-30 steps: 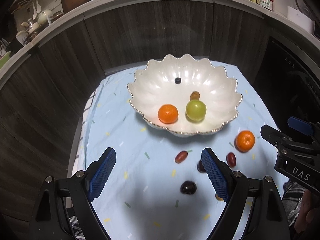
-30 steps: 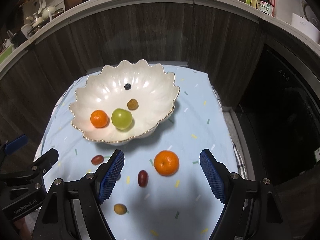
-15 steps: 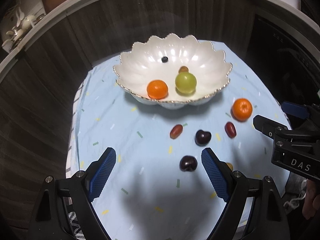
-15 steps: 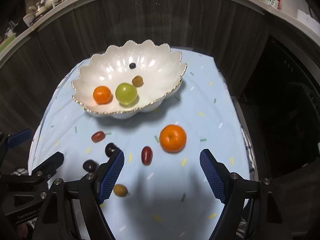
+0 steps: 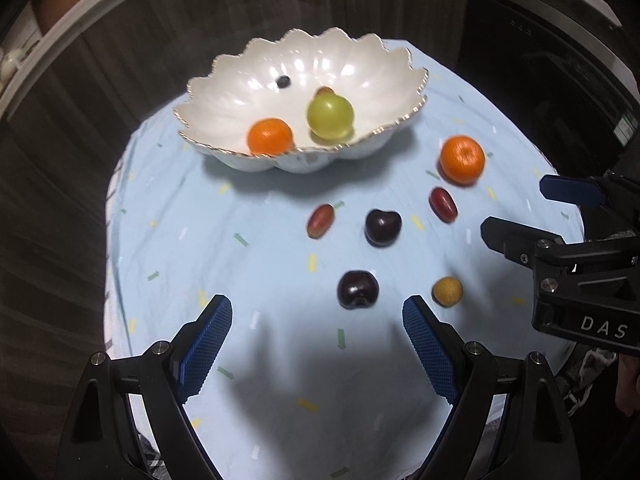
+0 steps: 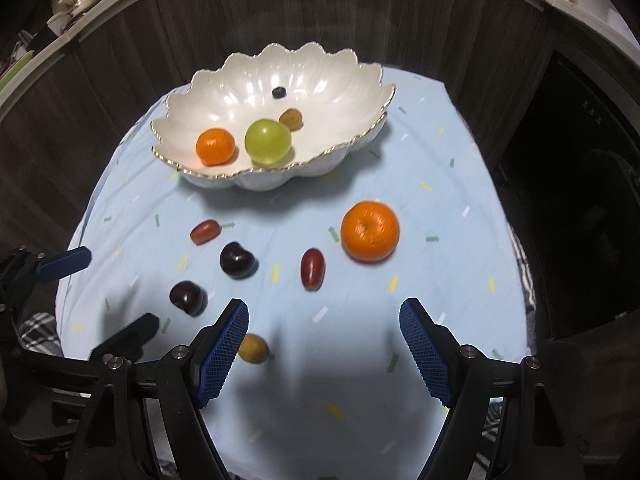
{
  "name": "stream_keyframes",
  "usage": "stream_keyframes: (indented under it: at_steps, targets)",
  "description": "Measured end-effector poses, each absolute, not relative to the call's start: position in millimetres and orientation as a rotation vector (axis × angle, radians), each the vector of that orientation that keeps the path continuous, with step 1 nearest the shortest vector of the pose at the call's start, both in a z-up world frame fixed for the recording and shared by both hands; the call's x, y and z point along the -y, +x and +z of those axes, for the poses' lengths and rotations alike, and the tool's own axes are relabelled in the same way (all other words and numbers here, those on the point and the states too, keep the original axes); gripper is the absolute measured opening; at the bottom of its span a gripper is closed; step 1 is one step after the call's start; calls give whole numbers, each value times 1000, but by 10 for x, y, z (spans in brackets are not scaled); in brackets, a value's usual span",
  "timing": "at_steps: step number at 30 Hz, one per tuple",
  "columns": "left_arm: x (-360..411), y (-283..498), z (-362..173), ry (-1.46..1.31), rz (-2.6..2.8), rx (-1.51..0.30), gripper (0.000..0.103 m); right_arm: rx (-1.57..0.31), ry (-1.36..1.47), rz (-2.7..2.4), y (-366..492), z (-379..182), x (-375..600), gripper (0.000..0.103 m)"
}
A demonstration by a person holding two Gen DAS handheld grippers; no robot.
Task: Organize fruits
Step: 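Withdraw both tools from the bowl toward the remaining fruits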
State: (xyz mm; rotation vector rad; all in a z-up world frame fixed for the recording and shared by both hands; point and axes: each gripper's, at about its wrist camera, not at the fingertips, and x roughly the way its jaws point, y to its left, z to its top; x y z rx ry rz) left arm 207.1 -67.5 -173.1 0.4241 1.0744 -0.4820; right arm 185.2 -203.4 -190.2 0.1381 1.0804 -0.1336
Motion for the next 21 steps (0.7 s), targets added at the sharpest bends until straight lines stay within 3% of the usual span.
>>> stream_keyframes:
  at_steps: [9, 13, 21]
  targets:
    - [705, 2120, -1876, 429, -545, -1113, 87, -1137, 161, -108, 1846, -2036, 1964, 79]
    - [719, 2140, -1946, 435, -563, -1127, 81, -1172, 183, -95, 1866, -2112, 1940, 78]
    - [747, 2157, -2075, 459, -596, -1139, 80, -1248, 241, -71, 1920, -2233, 1878, 68]
